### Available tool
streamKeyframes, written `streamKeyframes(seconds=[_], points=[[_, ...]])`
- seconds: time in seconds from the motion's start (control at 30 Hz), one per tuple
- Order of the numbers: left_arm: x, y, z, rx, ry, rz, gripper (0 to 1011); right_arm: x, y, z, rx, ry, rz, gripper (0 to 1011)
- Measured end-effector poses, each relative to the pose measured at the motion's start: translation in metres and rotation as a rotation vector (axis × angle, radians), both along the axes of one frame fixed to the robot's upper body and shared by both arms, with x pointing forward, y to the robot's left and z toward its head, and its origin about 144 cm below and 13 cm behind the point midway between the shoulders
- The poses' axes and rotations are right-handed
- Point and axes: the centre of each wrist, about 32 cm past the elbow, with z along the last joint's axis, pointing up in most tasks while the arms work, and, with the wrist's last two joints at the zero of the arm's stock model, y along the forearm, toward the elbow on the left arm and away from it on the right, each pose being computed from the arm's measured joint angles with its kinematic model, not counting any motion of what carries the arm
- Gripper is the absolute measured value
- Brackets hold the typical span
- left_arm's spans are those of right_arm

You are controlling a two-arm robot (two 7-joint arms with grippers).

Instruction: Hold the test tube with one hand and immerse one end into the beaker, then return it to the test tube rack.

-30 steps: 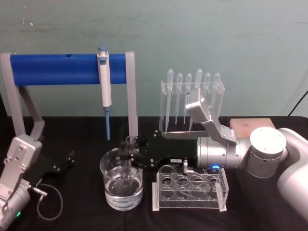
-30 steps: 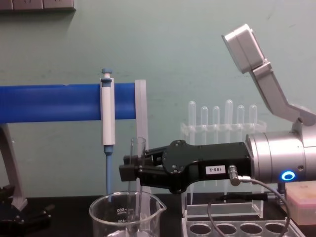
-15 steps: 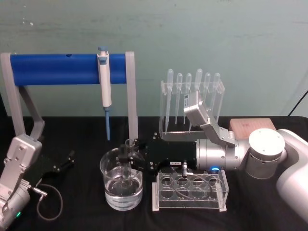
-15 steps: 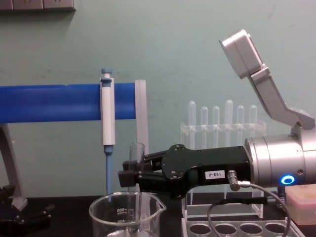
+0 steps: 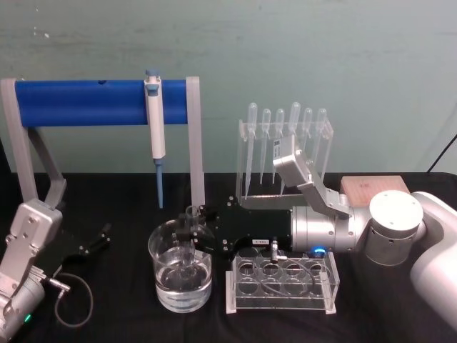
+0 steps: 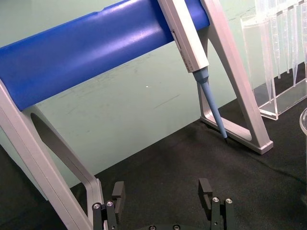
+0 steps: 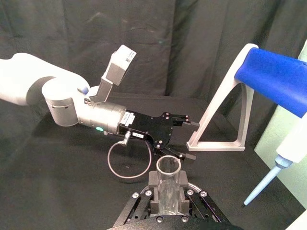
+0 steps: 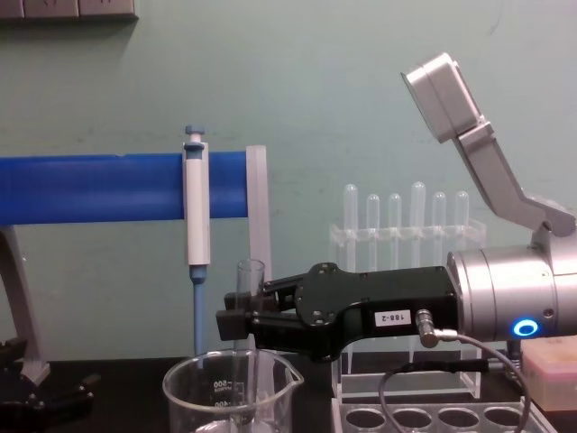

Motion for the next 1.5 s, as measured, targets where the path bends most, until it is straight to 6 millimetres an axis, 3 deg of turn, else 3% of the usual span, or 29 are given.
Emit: streamKeyframes(seconds=[1.5], points=[[0.0000, 0.0000, 0.0000, 0.000, 0.000, 0.000, 1000, 0.0000, 0.0000, 0.0000, 0.001, 0.001, -0.001, 226]])
